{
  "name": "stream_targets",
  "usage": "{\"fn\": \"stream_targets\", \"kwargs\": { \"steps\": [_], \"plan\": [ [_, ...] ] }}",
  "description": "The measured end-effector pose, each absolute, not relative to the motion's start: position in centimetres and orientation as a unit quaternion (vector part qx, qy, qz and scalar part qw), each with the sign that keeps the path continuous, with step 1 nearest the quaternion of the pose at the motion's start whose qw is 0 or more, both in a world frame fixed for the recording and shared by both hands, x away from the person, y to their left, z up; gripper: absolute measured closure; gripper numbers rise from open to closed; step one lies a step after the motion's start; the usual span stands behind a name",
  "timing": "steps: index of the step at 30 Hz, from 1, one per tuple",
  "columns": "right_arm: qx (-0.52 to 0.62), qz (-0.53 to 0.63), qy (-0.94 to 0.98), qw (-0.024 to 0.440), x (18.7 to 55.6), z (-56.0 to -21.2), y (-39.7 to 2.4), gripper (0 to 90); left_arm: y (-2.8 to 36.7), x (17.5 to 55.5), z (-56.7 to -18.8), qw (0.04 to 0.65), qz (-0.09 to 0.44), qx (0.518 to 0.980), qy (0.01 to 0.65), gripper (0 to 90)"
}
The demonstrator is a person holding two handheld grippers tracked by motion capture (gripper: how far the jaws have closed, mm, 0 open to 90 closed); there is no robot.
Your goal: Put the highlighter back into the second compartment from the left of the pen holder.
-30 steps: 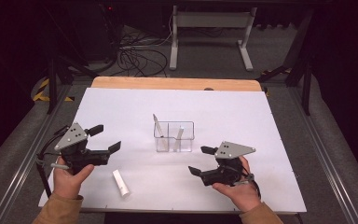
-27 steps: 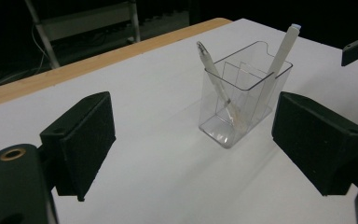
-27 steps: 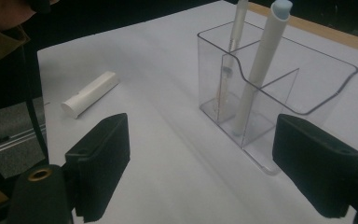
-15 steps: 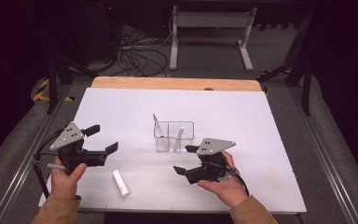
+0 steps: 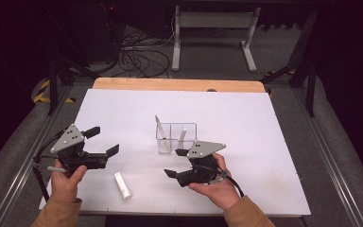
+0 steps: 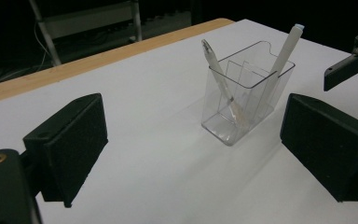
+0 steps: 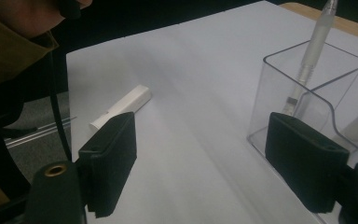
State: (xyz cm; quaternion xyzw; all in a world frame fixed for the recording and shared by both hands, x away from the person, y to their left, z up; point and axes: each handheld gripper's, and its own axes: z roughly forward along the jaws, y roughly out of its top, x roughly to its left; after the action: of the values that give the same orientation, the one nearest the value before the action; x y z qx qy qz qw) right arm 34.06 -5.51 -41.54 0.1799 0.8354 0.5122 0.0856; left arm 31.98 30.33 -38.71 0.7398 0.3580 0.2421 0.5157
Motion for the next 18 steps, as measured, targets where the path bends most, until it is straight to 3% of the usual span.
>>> {"fn": "stream_targets", "kwargs": {
  "steps": [10, 18],
  "plan": [
    [0.185, 0.517, 0.833, 0.073, 34.0, -41.9, -4.9, 21.3, 30.3, 31.9, -38.7, 0.515, 0.245, 0.739, 0.358, 8.2],
    [0.173, 0.512, 0.836, 0.090, 33.1, -42.8, -2.9, 20.5, 30.3, 31.8, -38.7, 0.514, 0.247, 0.739, 0.358, 8.1]
  ]
}}
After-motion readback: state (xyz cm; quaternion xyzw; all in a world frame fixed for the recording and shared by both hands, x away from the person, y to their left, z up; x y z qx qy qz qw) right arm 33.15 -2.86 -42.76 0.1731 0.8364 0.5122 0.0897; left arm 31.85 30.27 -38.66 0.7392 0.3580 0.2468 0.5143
